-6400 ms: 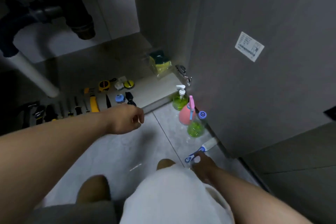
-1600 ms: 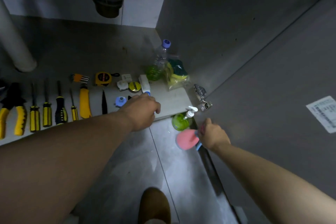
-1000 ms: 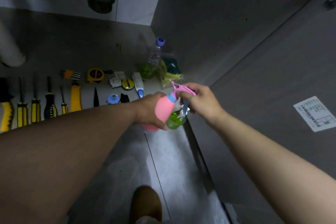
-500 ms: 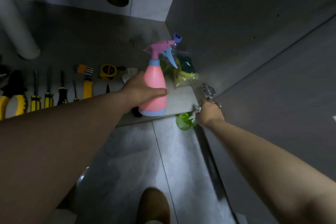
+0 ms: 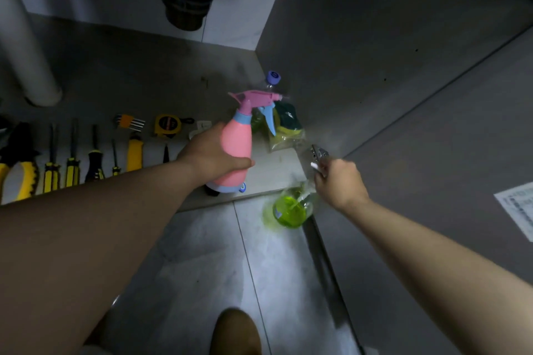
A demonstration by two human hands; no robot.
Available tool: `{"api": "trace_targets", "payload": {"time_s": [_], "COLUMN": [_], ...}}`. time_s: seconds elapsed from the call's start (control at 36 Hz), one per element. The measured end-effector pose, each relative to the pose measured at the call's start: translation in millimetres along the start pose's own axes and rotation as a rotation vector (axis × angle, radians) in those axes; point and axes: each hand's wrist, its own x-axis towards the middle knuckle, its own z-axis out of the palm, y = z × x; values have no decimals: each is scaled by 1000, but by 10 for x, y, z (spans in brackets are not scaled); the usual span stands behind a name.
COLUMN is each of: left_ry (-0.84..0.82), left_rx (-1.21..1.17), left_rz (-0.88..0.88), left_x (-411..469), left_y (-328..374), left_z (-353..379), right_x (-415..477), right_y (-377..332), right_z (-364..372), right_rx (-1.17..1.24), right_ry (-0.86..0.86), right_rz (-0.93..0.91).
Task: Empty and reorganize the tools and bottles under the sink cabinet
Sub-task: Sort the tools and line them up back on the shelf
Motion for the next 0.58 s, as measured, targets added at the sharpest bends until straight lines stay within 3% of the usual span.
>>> {"api": "trace_targets", "payload": {"time_s": [0.19, 0.58], "left_ry": [26, 21], "left_rx": [20, 6], "left_rz": [23, -6], "left_x": [-29, 0], "left_y": [46, 77], "left_z": [-24, -176], "right_x": [257, 786], "right_y": [-141, -269], "right_z": [-565, -130], "right_rx": [43, 76], "right_ry": [81, -13], "right_rz": [-63, 177]}}
